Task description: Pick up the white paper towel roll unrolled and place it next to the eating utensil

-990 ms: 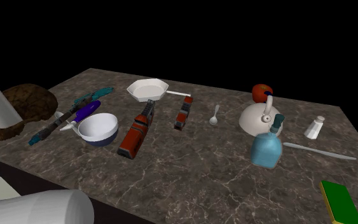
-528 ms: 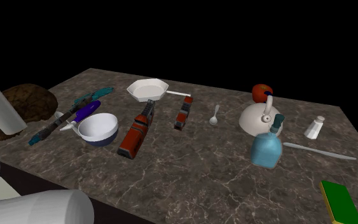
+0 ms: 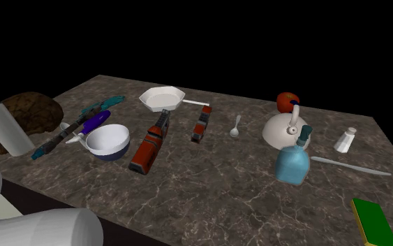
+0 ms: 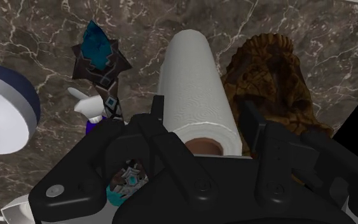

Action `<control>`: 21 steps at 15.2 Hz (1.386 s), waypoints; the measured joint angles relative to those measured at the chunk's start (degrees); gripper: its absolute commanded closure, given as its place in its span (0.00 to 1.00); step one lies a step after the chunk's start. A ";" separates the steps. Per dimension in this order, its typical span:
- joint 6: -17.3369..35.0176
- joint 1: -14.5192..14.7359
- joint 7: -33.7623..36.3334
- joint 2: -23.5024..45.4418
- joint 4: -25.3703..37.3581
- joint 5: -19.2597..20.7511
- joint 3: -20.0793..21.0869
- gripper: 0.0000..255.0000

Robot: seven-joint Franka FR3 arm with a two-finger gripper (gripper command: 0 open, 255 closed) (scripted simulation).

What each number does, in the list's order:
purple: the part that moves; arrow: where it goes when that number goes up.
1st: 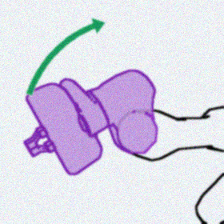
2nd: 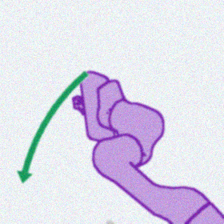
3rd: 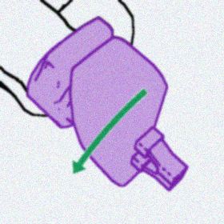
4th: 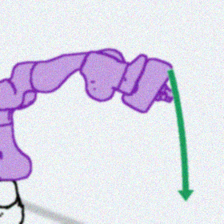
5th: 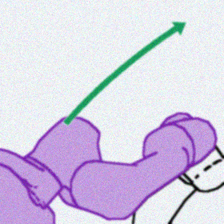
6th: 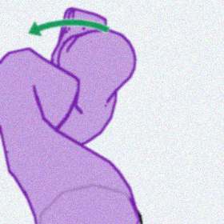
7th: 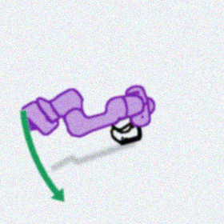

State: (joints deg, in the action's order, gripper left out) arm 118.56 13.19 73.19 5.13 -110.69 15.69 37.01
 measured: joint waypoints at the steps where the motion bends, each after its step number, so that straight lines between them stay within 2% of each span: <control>1: 0.55 0.04 0.28 0.32 -0.34 0.30 -0.03 1.00; 5: 3.21 0.26 1.64 1.49 -2.28 1.59 -0.13 1.00; 12: 3.90 0.25 1.85 1.66 -2.84 1.83 -0.19 1.00; 13: 3.91 0.25 1.86 1.66 -2.84 1.83 -0.19 0.00; 19: 3.91 0.25 1.86 1.66 -2.84 1.83 -0.19 0.00; 21: 2.16 0.21 1.18 0.76 -1.70 0.93 0.01 0.00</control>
State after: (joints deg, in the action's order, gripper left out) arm 120.72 13.40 74.38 5.89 -112.39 16.62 37.02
